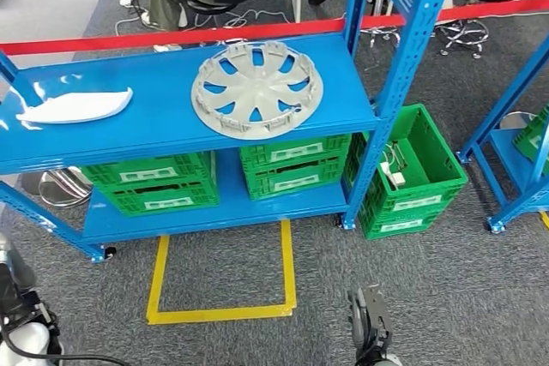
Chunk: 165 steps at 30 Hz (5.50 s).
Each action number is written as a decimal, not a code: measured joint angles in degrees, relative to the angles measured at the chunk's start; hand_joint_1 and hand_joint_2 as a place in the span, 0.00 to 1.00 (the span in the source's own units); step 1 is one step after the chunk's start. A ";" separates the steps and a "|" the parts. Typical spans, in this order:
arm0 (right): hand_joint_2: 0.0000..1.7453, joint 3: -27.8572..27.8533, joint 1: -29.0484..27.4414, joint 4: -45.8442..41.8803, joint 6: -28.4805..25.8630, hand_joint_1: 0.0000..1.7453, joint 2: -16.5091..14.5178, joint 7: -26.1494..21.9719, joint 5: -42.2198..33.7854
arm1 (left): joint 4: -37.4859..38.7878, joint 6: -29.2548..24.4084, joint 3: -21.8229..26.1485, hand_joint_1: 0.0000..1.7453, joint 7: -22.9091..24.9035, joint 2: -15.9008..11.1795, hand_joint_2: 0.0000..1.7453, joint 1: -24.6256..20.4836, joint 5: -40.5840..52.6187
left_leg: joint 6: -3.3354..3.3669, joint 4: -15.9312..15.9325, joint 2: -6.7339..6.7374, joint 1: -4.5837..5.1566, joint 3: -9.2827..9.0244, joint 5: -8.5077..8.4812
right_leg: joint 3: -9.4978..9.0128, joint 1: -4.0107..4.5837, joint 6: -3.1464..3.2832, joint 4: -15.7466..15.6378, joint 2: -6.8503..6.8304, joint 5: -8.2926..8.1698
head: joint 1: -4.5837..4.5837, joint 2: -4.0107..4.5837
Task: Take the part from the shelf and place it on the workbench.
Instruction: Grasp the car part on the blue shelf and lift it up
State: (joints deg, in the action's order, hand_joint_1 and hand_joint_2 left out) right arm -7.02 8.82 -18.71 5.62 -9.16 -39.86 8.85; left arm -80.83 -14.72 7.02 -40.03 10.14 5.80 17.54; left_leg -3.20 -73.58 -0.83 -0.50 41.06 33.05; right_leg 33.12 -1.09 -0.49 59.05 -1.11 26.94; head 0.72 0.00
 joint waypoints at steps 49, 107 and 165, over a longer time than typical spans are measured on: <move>1.00 -5.22 -0.63 1.91 -10.45 0.00 6.06 14.22 6.11 | 8.48 5.52 -6.03 0.00 8.72 -10.15 0.00 -8.47 18.14 | 3.08 16.30 -0.06 0.12 -6.76 -8.87 | 7.26 0.77 -1.70 12.23 1.65 2.73 | -0.33 0.00; 0.00 2.65 -7.22 7.74 1.22 0.00 6.05 39.81 21.97 | 21.62 5.95 -9.68 0.00 11.50 -16.83 0.00 -16.09 23.24 | 3.08 16.54 0.91 -0.44 -8.35 -7.67 | 5.83 1.07 -2.38 13.87 1.66 6.74 | -0.27 0.00; 0.00 -0.51 -7.53 7.98 1.64 0.00 5.78 38.47 25.75 | 11.99 7.85 -32.36 0.00 19.55 -25.91 1.00 -11.95 38.22 | 1.71 16.18 0.93 -0.42 -5.72 -10.09 | 0.12 1.60 -1.10 -0.54 2.78 -1.45 | -0.39 0.00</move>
State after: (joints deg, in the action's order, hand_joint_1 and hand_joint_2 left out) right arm -7.53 1.28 -10.73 7.26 -3.39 -1.39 34.61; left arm -68.84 -6.86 -25.34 -20.48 -15.77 -6.16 55.76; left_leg -1.49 -57.40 0.10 -0.92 35.34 22.96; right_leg 33.25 0.51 -1.59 58.51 1.67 25.49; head 0.32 0.00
